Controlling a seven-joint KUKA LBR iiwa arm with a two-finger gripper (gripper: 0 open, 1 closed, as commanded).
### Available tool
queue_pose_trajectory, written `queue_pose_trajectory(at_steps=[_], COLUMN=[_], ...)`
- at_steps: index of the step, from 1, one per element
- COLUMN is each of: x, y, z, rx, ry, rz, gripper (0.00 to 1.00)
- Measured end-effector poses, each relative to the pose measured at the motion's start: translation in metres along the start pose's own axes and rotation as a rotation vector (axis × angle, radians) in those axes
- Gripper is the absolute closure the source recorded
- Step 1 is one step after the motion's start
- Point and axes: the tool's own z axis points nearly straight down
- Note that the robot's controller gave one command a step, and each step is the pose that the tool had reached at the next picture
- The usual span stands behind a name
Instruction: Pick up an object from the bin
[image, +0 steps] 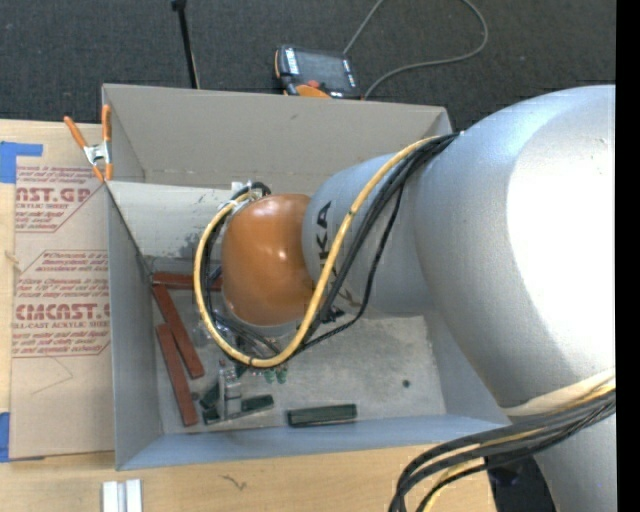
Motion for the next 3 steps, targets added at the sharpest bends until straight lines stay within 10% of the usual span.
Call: queue_pose_trajectory(at_steps=[1, 2, 3], x=[-0.003, -0.003, 0.027], y=[0.001, 0.001, -0.02], z=[-0.004, -0.004, 0.022], rx=[-0.003, -0.003, -0.002], ry=[-0.008, -0.008, -0.005], rz=[0.001, 0.001, 0.04], gripper=[1.0, 0.0, 0.0])
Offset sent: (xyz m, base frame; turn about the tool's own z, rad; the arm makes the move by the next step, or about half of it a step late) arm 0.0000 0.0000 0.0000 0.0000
